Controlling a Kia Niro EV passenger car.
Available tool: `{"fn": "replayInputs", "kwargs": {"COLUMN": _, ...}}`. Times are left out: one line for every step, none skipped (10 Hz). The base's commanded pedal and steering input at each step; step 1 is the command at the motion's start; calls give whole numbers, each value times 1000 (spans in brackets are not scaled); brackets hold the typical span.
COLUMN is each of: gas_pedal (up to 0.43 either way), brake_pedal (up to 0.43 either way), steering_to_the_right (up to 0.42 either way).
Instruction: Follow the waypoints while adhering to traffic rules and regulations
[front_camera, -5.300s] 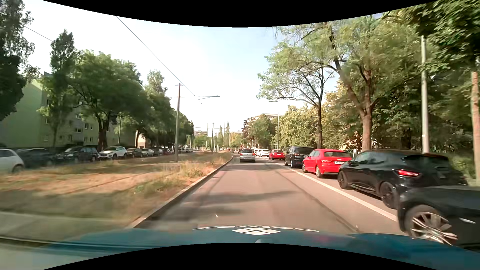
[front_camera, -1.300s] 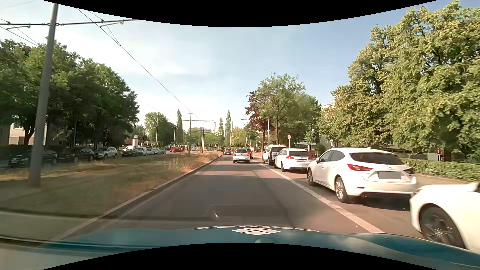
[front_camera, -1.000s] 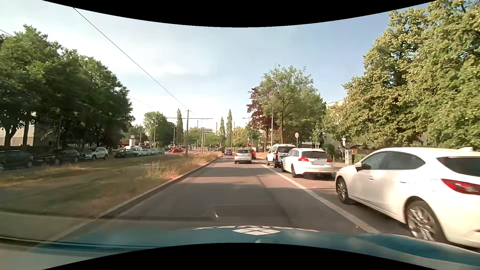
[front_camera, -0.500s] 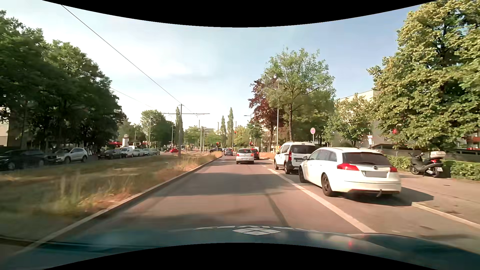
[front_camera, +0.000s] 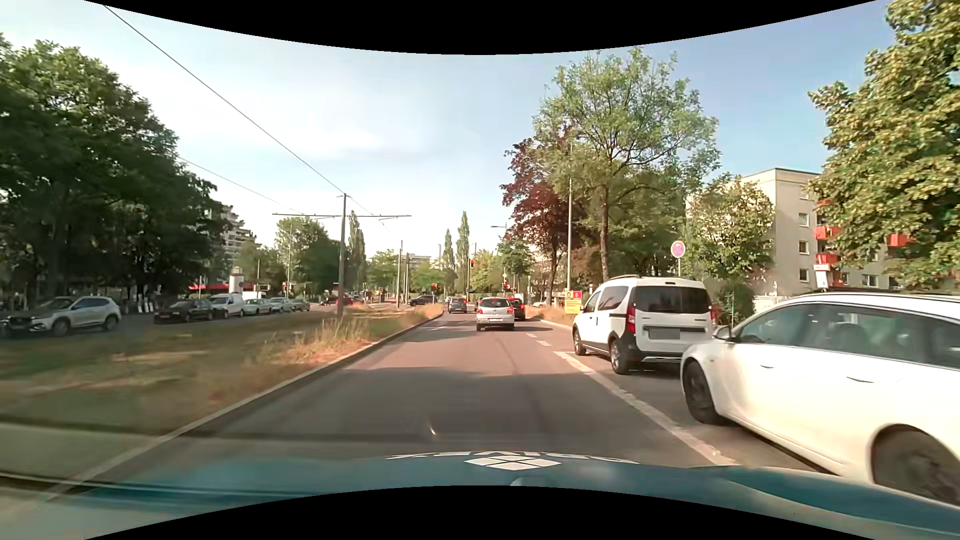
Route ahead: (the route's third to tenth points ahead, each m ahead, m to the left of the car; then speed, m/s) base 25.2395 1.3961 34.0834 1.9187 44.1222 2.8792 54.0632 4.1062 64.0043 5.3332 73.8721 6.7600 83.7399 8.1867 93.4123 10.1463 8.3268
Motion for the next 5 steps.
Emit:
{"fn": "replayInputs", "kwargs": {"gas_pedal": 67, "brake_pedal": 0, "steering_to_the_right": -11}}
{"fn": "replayInputs", "kwargs": {"gas_pedal": 67, "brake_pedal": 0, "steering_to_the_right": -9}}
{"fn": "replayInputs", "kwargs": {"gas_pedal": 67, "brake_pedal": 0, "steering_to_the_right": -6}}
{"fn": "replayInputs", "kwargs": {"gas_pedal": 67, "brake_pedal": 0, "steering_to_the_right": -6}}
{"fn": "replayInputs", "kwargs": {"gas_pedal": 67, "brake_pedal": 0, "steering_to_the_right": -6}}
